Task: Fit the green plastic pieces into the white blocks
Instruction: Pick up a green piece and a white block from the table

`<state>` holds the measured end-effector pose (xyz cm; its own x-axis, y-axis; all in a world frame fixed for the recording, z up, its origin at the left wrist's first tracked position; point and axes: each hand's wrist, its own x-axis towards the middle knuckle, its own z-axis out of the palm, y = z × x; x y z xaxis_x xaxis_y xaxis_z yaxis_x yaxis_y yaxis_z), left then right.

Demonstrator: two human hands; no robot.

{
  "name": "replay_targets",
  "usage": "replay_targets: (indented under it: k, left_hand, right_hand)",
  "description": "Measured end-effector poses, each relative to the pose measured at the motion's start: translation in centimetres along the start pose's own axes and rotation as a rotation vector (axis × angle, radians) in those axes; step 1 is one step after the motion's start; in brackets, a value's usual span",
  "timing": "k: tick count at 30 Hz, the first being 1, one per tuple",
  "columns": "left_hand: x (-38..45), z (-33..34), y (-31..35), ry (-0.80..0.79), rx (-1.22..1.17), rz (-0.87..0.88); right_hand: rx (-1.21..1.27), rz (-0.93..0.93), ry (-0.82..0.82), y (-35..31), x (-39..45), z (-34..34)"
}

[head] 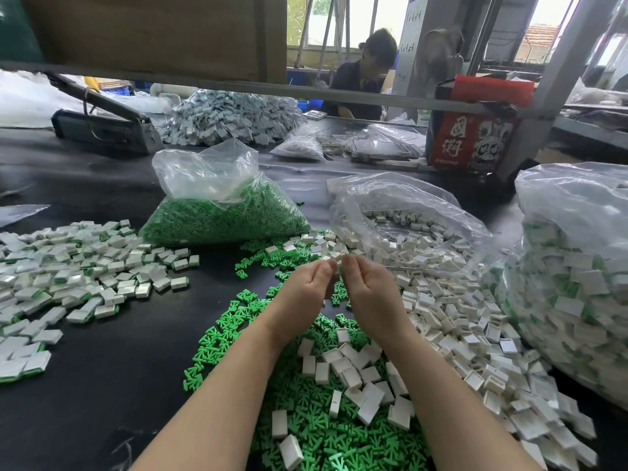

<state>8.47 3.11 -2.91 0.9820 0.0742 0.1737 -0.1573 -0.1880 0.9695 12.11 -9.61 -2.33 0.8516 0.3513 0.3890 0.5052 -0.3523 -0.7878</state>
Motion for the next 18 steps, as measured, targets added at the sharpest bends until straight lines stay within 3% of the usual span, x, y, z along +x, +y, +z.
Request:
replay_targets:
  k: [4, 18]
  left_hand:
    - [0.0, -0.2, 0.2, -0.026, 0.026, 0.012]
    - [-0.2, 0.8, -0.2, 0.019, -0.056, -0.001]
  right_hand:
    - [-0.074, -0.009, -0.005, 0.0, 0.1, -0.2]
    - [0.173, 0.099, -0.002, -0.5, -0.4, 0.4]
